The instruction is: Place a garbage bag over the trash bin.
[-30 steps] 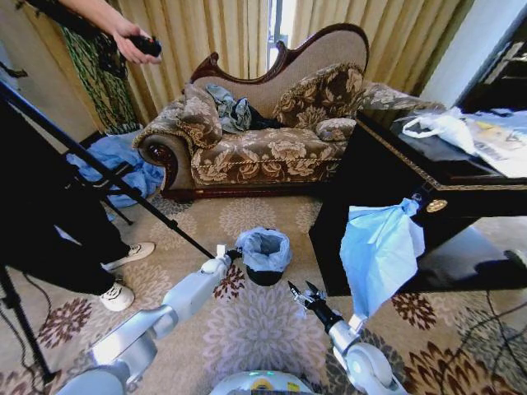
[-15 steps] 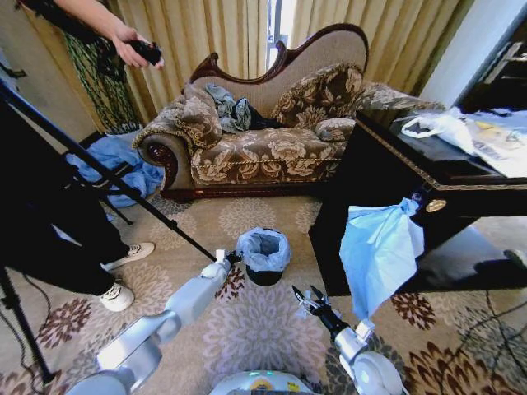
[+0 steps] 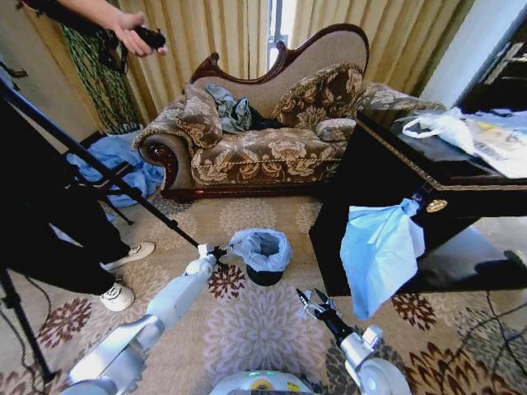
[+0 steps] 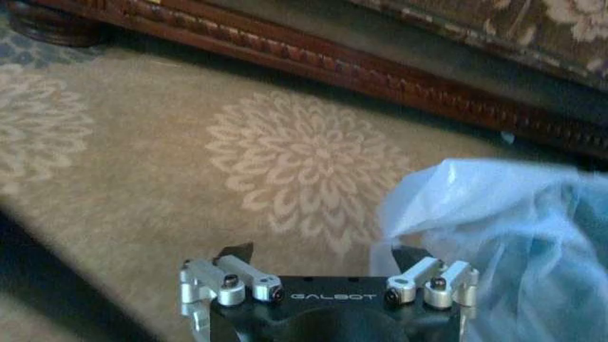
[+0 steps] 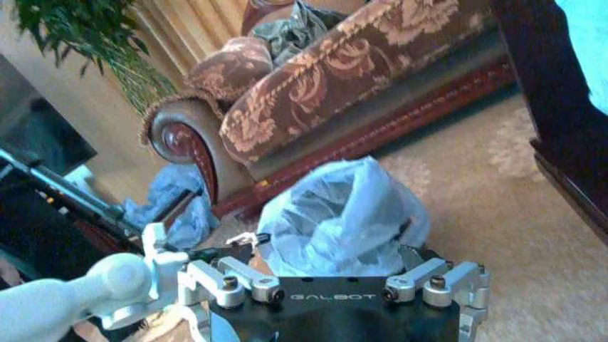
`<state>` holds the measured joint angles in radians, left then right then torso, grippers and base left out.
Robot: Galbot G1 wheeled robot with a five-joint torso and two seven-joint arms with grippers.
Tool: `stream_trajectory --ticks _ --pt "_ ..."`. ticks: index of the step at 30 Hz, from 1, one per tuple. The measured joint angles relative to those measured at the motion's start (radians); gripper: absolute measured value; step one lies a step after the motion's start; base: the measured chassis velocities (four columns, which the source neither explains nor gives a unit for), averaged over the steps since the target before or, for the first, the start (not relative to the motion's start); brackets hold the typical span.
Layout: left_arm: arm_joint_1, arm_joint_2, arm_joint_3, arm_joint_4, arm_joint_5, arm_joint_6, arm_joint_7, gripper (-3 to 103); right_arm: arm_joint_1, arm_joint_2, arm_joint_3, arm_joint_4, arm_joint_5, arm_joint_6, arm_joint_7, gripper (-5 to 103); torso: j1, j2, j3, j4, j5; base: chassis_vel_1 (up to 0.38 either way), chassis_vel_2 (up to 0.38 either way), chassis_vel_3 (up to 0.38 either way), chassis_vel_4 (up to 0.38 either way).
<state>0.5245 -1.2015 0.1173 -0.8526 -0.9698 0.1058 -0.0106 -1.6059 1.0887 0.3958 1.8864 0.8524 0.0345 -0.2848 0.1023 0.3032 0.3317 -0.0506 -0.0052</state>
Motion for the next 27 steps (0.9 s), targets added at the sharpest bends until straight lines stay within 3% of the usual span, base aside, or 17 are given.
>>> stream_trajectory --ticks 2,5,14,16,19,20,22,24,26,27 --pt "-0.027 -0.025 0.0 0.036 -0.017 0.0 0.0 100 0.035 0.002 -0.018 0.004 -0.006 0.0 0.011 102 0.0 0.0 0.0 -0.0003 0.0001 0.0 0.0 0.0 0.0" --pt "-0.069 -0.061 0.0 0.096 -0.027 -0.006 -0.006 100 0.167 0.028 -0.093 -0.034 -0.07 -0.001 0.065 98 0.0 0.0 0.0 0.0001 0.0009 0.0 0.0 0.0 0.0" --pt "-0.074 -0.053 0.021 0.067 -0.036 -0.005 -0.011 100 0.437 0.097 -0.267 -0.214 -0.163 -0.051 0.169 96 0.0 0.0 0.0 0.0003 0.0001 0.0 0.0 0.0 0.0" --pt "-0.071 -0.052 0.022 0.059 -0.036 -0.005 -0.011 100 0.473 0.109 -0.291 -0.245 -0.169 -0.062 0.191 93 0.0 0.0 0.0 0.0003 -0.0003 0.0 0.0 0.0 0.0" --pt "-0.063 -0.043 0.023 0.028 -0.046 0.0 -0.017 100 0.585 0.166 -0.349 -0.377 -0.203 -0.078 0.224 77 0.0 0.0 0.0 0.0002 0.0002 0.0 0.0 0.0 0.0" --pt "-0.06 -0.038 0.026 0.017 -0.051 0.002 -0.02 100 0.618 0.191 -0.357 -0.424 -0.217 -0.078 0.225 71 0.0 0.0 0.0 0.0001 -0.0001 0.0 0.0 0.0 0.0" --pt "-0.058 -0.033 0.029 0.008 -0.056 0.004 -0.022 100 0.641 0.212 -0.36 -0.459 -0.228 -0.077 0.224 71 0.0 0.0 0.0 0.0001 0.0001 0.0 0.0 0.0 0.0" --pt "-0.055 -0.016 0.042 -0.021 -0.076 0.011 -0.028 100 0.714 0.272 -0.366 -0.563 -0.252 -0.076 0.213 55 0.0 0.0 0.0 0.0003 0.0001 0.0 0.0 0.0 0.0" --pt "-0.055 -0.012 0.045 -0.028 -0.079 0.013 -0.029 100 0.734 0.287 -0.37 -0.589 -0.255 -0.074 0.208 55 0.0 0.0 0.0 0.0004 0.0001 0.0 0.0 0.0 0.0" --pt "-0.055 -0.009 0.048 -0.033 -0.082 0.014 -0.03 100 0.754 0.299 -0.374 -0.613 -0.257 -0.073 0.203 50 0.0 0.0 0.0 0.0003 0.0004 0.0 0.0 0.0 0.0"
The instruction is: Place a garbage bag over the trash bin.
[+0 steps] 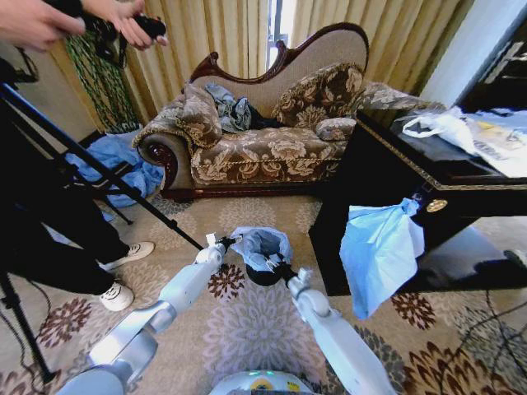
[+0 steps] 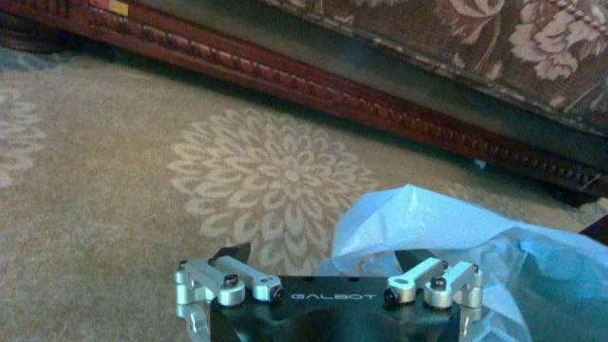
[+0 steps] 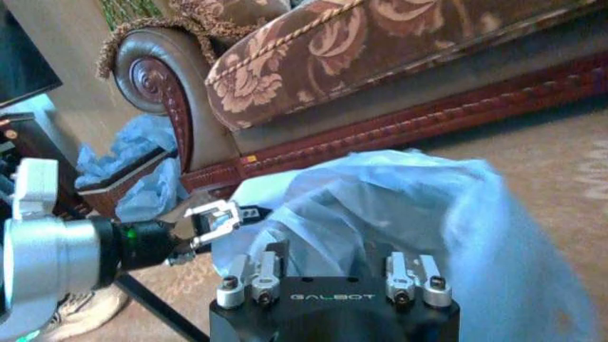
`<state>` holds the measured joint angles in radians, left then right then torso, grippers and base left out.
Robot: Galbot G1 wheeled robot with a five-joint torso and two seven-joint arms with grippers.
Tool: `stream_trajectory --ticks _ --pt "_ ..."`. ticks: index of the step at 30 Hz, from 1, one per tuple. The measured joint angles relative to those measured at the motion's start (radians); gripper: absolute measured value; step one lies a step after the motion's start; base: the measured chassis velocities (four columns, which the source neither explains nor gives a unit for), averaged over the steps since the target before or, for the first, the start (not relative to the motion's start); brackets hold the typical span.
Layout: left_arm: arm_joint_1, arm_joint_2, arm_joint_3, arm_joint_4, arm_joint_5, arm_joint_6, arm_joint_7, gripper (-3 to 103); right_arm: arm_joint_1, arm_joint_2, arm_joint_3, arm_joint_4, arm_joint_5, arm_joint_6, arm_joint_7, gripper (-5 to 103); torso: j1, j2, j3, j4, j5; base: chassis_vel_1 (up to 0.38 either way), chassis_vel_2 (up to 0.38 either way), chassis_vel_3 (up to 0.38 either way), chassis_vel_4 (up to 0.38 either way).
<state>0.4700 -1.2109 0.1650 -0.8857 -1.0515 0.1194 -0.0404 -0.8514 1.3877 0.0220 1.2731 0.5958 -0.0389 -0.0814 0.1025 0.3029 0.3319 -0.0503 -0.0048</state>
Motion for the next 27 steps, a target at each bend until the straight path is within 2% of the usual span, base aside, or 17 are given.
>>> stream_trajectory --ticks 2,4,6,7,10,11,13,19,27 --pt "0.001 0.007 0.004 -0.014 -0.01 0.002 -0.002 100 0.057 0.03 -0.016 -0.074 -0.001 0.007 -0.014 38 0.0 0.0 0.0 -0.0002 -0.0004 0.0 0.0 0.0 0.0" --pt "0.002 0.007 0.004 -0.016 -0.011 0.002 -0.002 100 0.066 0.035 -0.019 -0.086 -0.001 0.009 -0.016 38 0.0 0.0 0.0 -0.0002 -0.0004 0.0 0.0 0.0 0.0" --pt "0.005 0.009 0.003 -0.024 -0.013 0.002 -0.001 100 0.108 0.057 -0.032 -0.142 -0.002 0.024 -0.02 27 0.0 0.0 0.0 -0.0002 -0.0003 0.0 0.0 0.0 0.0" --pt "0.005 0.009 0.003 -0.024 -0.013 0.002 -0.001 100 0.108 0.057 -0.032 -0.142 -0.002 0.024 -0.02 27 0.0 0.0 0.0 -0.0002 -0.0003 0.0 0.0 0.0 0.0" --pt "0.015 0.023 -0.003 -0.053 -0.025 0.004 -0.001 100 0.181 0.086 -0.053 -0.223 0.007 0.036 -0.022 12 0.0 0.0 0.0 -0.0002 -0.0002 0.0 0.0 0.0 0.0" --pt "0.015 0.023 -0.003 -0.053 -0.025 0.004 -0.001 100 0.181 0.086 -0.053 -0.223 0.007 0.036 -0.022 12 0.0 0.0 0.0 -0.0002 -0.0002 0.0 0.0 0.0 0.0" --pt "0.021 0.036 -0.003 -0.079 -0.036 0.008 0.0 100 0.224 0.103 -0.058 -0.276 0.008 0.05 -0.022 2 0.0 0.0 0.0 -0.0002 -0.0002 0.0 0.0 0.0 0.0" --pt "0.028 0.059 -0.007 -0.123 -0.058 0.016 -0.002 100 0.292 0.134 -0.052 -0.36 0.007 0.088 -0.018 0 0.0 0.0 0.0 -0.0002 -0.0001 0.0 0.0 0.0 0.0" --pt "0.032 0.066 -0.01 -0.139 -0.068 0.017 -0.003 100 0.341 0.14 -0.03 -0.421 0.005 0.118 -0.026 0 0.0 0.0 0.0 -0.0003 -0.0001 0.0 0.0 0.0 0.0"
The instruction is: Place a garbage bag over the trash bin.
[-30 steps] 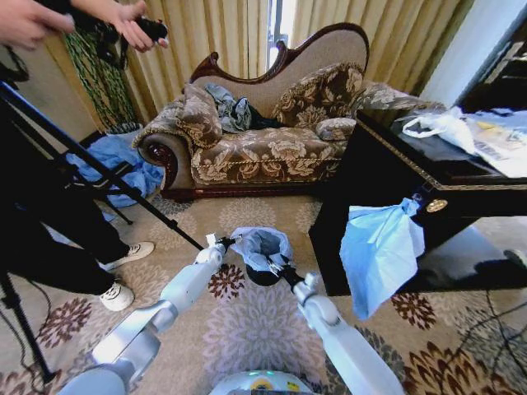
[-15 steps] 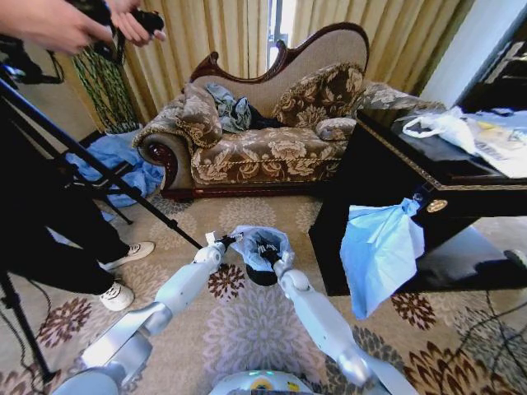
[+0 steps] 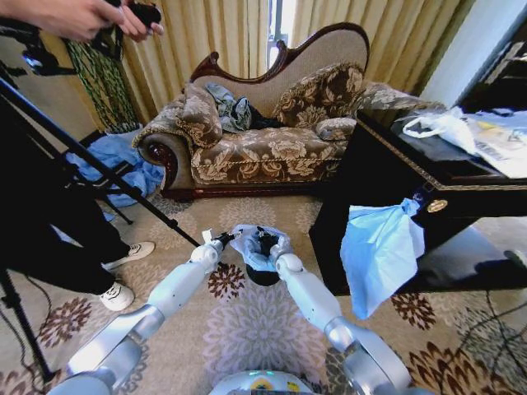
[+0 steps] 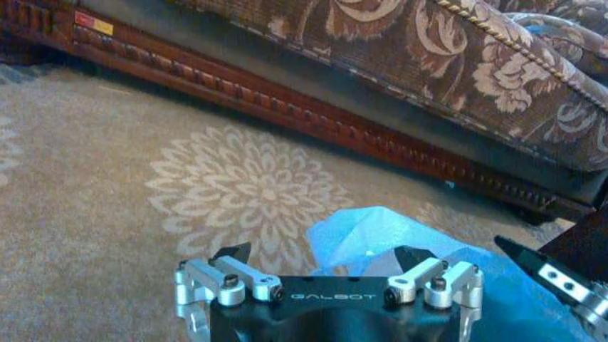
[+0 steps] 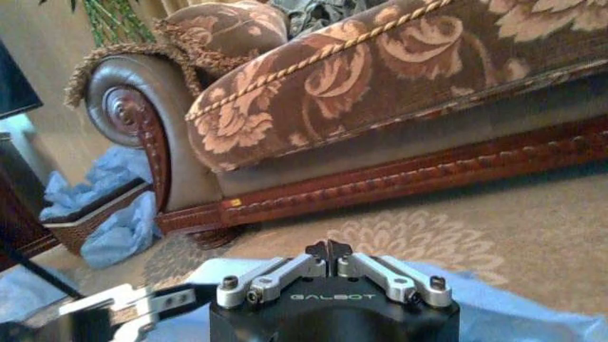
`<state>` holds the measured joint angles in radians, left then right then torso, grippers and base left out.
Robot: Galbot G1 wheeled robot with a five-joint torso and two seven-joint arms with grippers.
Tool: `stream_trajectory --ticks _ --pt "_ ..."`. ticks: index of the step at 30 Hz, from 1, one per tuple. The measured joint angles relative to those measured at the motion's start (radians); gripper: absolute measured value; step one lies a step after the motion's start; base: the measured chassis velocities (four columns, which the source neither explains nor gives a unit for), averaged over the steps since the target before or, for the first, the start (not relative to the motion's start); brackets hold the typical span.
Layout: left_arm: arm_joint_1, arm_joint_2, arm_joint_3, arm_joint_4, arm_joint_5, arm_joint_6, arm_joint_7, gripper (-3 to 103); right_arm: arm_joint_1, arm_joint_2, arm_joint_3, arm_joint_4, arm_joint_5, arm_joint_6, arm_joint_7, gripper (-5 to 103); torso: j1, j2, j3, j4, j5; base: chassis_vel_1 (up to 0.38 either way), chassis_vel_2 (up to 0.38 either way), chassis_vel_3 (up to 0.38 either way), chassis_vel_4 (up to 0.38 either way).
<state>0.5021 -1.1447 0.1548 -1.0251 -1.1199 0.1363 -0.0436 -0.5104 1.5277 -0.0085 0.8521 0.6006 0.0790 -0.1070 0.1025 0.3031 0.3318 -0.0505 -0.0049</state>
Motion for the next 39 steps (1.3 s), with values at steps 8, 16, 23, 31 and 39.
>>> stream_trajectory --ticks 8,16,23,31,39 --pt "0.01 0.014 -0.007 -0.019 -0.013 0.001 0.001 100 -0.045 -0.04 0.029 0.063 0.002 -0.011 -0.019 0 0.0 0.0 0.0 0.0003 0.0002 0.0 0.0 0.0 0.0" --pt "-0.014 0.015 0.019 -0.001 -0.021 -0.002 0.012 100 -0.147 -0.122 0.034 0.233 0.049 -0.07 -0.02 0 0.0 0.0 0.0 -0.0002 0.0 0.0 0.0 0.0 0.0" --pt "-0.007 0.022 0.021 -0.022 -0.025 0.001 0.005 100 -0.105 -0.064 0.033 0.144 0.038 -0.046 -0.021 0 0.0 0.0 0.0 0.0002 0.0 0.0 0.0 0.0 0.0" --pt "0.007 0.034 0.011 -0.055 -0.03 0.004 -0.004 100 -0.039 -0.023 0.061 -0.014 0.002 0.064 -0.076 0 0.0 0.0 0.0 0.0002 0.0 0.0 0.0 0.0 0.0" --pt "0.009 0.035 0.016 -0.071 -0.05 0.006 -0.008 99 0.011 -0.015 0.12 -0.117 -0.06 0.106 -0.097 0 0.0 0.0 0.0 0.0003 0.0 0.0 0.0 0.0 0.0"
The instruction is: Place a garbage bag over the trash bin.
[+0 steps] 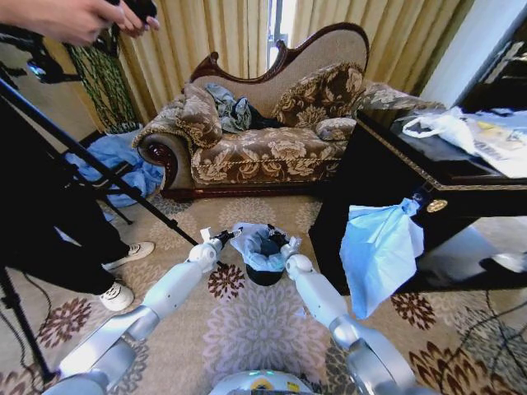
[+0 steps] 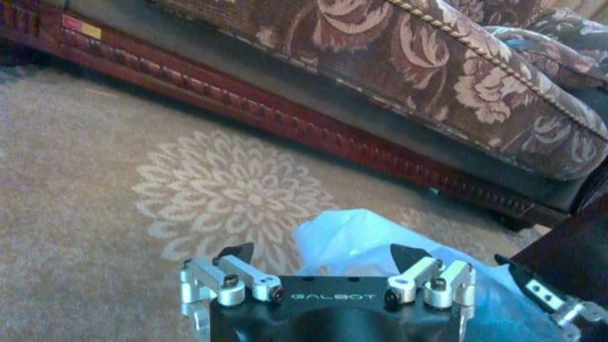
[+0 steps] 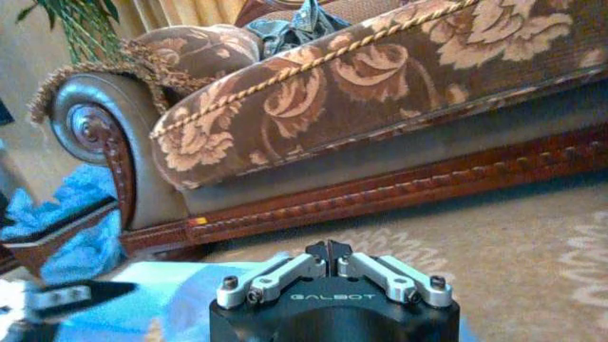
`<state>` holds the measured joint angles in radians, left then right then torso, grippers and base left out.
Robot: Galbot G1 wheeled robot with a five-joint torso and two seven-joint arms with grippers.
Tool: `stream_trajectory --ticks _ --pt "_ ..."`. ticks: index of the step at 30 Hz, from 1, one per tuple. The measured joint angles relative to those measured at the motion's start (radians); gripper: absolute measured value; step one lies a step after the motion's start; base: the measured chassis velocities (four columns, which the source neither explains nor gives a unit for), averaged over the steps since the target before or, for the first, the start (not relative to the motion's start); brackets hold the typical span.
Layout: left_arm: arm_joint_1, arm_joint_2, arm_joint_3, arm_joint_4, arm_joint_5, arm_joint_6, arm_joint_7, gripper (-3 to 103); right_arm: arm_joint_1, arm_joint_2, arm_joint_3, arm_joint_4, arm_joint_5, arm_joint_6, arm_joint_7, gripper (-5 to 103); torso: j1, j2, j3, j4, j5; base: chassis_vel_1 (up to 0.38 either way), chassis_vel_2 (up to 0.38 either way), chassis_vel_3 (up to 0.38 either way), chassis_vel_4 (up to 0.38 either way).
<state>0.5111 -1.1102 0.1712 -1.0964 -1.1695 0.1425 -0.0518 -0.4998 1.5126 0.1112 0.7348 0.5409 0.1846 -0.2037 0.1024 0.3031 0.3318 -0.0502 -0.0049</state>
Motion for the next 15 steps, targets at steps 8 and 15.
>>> stream_trajectory --ticks 8,15 --pt "-0.003 0.026 0.014 -0.013 -0.019 0.002 0.002 99 -0.076 -0.066 0.009 0.159 0.022 -0.029 0.0 -2 0.0 0.0 0.0 -0.0002 -0.0002 0.0 0.0 0.0 0.0" --pt "-0.005 0.029 0.005 -0.012 -0.021 0.002 0.003 99 -0.124 -0.142 -0.04 0.277 0.022 -0.039 -0.01 25 0.0 0.0 0.0 -0.0005 -0.0002 0.0 0.0 0.0 0.0"
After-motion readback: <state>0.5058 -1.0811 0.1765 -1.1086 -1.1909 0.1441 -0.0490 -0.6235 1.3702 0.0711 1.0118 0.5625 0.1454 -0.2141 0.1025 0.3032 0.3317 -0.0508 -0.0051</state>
